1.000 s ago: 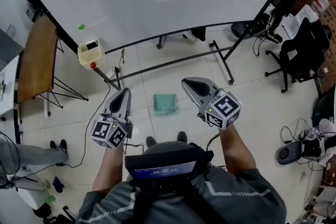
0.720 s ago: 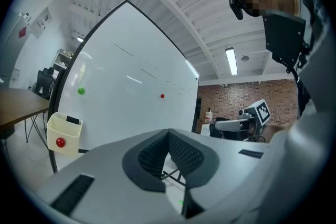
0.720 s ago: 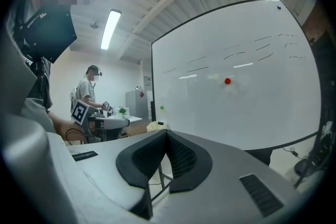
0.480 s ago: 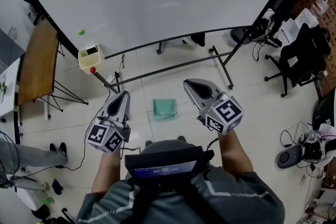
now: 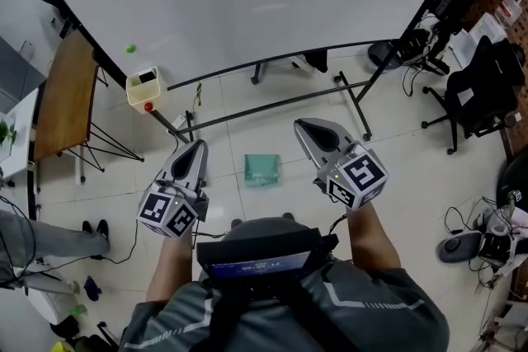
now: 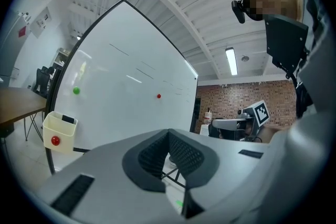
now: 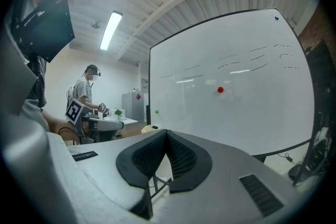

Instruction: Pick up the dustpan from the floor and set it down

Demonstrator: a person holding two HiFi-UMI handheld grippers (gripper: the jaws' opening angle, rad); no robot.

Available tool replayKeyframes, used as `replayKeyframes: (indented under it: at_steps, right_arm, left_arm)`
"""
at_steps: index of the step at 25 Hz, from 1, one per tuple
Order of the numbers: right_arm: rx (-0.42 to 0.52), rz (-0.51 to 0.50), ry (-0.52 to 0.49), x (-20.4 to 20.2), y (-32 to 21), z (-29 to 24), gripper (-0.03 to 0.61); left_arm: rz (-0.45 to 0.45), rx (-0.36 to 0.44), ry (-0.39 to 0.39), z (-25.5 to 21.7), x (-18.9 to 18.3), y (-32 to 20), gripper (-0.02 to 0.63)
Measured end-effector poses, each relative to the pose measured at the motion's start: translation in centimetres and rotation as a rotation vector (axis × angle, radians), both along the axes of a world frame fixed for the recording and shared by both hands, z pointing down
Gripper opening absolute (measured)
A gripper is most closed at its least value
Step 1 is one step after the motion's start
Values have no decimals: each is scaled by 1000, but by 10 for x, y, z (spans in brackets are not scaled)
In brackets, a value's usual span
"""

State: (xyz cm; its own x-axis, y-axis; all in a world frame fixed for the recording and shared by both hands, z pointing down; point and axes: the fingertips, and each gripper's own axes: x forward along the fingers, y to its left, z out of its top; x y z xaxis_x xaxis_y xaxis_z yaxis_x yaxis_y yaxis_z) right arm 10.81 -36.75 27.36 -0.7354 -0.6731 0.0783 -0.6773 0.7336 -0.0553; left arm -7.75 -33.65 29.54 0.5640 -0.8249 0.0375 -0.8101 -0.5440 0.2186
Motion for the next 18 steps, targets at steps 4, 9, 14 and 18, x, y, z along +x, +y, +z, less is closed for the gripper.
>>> replayKeyframes:
  at_steps: [4, 9, 14, 18]
  right_arm:
    - [3, -15, -24, -1, 8, -6, 21]
    - [62, -35, 17, 15, 18, -15, 21]
    - [55, -76, 30, 19, 22, 5, 21]
    - [50, -78, 2, -1, 48, -1, 21]
  left_arm:
    - [-3, -14, -8, -3, -2, 8, 26]
    - [-49, -1, -33, -29, 3, 27, 26]
    - [-182, -30, -50, -20, -20, 57, 26]
    - [-260, -21, -64, -22, -56, 111, 28]
